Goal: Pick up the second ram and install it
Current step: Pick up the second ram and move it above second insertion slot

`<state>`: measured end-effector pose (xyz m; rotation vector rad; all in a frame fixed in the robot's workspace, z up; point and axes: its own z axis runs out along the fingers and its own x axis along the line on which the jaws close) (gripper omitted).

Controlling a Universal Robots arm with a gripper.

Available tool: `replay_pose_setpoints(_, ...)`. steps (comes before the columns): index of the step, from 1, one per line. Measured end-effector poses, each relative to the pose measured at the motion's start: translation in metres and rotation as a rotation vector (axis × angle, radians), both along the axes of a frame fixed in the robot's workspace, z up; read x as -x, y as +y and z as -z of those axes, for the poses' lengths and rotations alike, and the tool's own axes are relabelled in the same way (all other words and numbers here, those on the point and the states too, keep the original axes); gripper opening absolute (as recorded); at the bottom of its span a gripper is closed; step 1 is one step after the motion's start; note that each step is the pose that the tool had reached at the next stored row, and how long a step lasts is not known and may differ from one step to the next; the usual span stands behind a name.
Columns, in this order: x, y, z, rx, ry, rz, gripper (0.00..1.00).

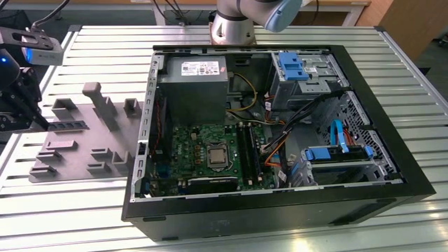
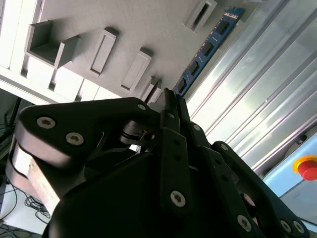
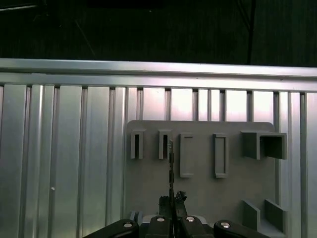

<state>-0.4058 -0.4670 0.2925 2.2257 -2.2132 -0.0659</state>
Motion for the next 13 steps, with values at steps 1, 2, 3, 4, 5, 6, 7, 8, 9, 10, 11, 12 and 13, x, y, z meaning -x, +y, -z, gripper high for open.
replay_pose_setpoints(1,0.000,0.0000,-0.0014,0.0000,0.0000,0.000,0.14)
replay_pose_setpoints(2,0.000,0.0000,-0.0027,0.0000,0.0000,0.000,0.14)
replay_pose_setpoints(3,0.000,0.0000,-0.0041,0.0000,0.0000,0.000,0.14)
replay_pose_setpoints(4,0.000,0.0000,-0.0053,0.0000,-0.0001,0.000,0.14)
replay_pose_setpoints(5,0.000,0.0000,-0.0066,-0.0001,-0.0001,0.000,0.14)
replay_pose_setpoints(6,0.000,0.0000,-0.0079,0.0000,-0.0002,0.000,0.14)
replay_pose_setpoints(7,0.000,0.0000,-0.0091,-0.0001,-0.0003,0.000,0.14)
replay_pose_setpoints(8,0.000,0.0000,-0.0103,0.0000,-0.0003,0.000,0.14)
replay_pose_setpoints(9,0.000,0.0000,-0.0115,-0.0001,-0.0003,0.000,0.14)
replay_pose_setpoints(10,0.000,0.0000,-0.0127,-0.0001,-0.0004,0.000,0.14)
replay_pose_setpoints(11,0.000,0.0000,-0.0139,0.0000,-0.0003,0.000,0.14)
replay_pose_setpoints(12,0.000,0.0000,-0.0150,0.0000,-0.0005,0.000,0.14)
replay_pose_setpoints(13,0.000,0.0000,-0.0161,0.0000,-0.0005,0.000,0.14)
